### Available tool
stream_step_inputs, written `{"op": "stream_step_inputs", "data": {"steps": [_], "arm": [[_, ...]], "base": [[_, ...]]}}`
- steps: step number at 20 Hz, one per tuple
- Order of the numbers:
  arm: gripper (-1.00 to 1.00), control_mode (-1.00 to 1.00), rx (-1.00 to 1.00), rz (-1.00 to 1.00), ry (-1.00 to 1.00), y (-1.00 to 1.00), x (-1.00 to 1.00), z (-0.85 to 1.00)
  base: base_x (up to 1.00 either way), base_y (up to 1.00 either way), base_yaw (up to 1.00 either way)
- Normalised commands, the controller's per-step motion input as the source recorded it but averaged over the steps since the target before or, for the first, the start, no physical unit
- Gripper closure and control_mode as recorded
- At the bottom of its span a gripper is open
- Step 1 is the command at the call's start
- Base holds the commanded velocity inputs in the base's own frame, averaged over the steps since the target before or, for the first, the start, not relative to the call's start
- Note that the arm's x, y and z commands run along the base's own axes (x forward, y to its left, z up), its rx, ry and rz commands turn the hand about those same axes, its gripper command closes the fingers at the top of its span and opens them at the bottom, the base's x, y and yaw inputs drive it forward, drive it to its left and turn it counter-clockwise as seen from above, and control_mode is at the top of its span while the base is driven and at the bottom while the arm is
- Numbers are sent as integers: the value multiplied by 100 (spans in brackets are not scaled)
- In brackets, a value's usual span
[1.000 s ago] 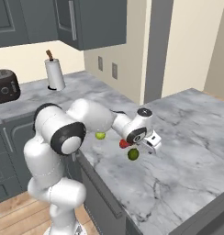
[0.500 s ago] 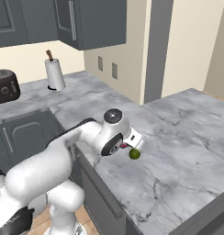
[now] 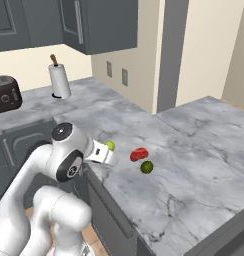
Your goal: Open the fridge, remove the pear, lime, and steak, and place them on any counter.
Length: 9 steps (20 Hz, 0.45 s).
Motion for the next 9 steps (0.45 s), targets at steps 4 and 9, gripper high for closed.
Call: {"op": "stream_step_inputs", "data": {"steps": [4,9], "arm": [[-100,-100,0,40,25,100,-50,15],[-100,-100,0,45,16,100,-37,4]], "base": [[0,0,0],[0,0,0]]}}
